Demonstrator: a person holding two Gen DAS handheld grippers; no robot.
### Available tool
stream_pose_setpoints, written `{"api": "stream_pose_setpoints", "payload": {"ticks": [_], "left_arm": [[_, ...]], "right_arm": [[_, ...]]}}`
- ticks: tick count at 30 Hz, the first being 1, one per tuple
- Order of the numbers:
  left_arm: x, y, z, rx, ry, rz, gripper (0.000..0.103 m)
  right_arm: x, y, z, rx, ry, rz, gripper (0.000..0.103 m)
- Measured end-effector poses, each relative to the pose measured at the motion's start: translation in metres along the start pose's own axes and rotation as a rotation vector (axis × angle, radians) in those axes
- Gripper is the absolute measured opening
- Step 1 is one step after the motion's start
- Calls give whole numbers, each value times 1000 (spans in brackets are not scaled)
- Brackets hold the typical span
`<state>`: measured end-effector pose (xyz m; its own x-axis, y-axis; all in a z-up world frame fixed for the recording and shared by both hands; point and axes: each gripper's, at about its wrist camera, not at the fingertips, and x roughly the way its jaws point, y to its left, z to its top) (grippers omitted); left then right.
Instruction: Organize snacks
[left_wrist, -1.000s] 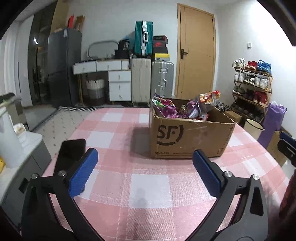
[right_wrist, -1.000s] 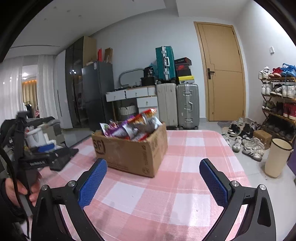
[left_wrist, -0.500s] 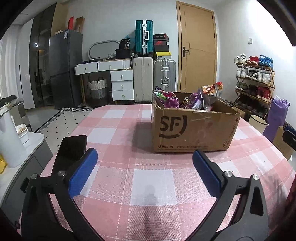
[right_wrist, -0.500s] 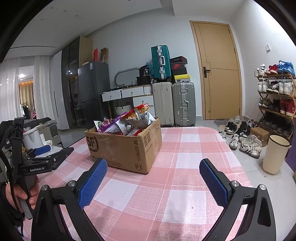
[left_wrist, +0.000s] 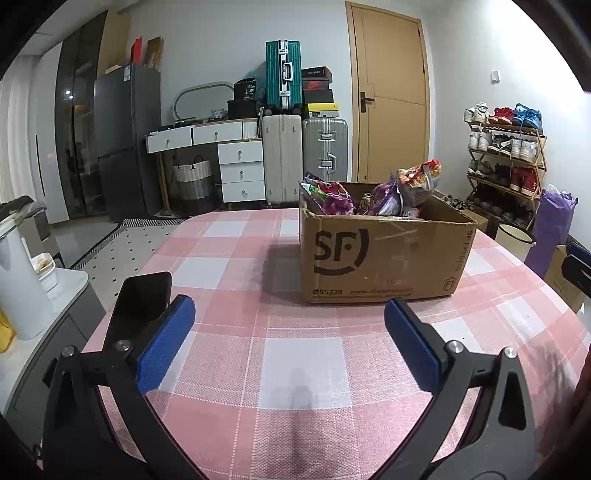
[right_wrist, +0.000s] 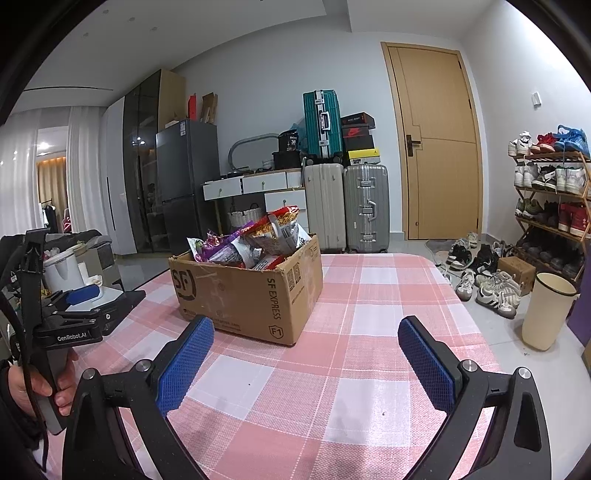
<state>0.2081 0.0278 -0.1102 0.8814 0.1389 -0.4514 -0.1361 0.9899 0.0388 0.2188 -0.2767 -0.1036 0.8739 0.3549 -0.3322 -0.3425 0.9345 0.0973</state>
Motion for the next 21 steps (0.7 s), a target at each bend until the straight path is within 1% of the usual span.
{"api": "stream_pose_setpoints", "payload": {"ticks": [21], "left_arm": [[3,0,-3,-11,0,-8,102]], "right_arm": [[1,2,-1,-4,1,-3,102]]}}
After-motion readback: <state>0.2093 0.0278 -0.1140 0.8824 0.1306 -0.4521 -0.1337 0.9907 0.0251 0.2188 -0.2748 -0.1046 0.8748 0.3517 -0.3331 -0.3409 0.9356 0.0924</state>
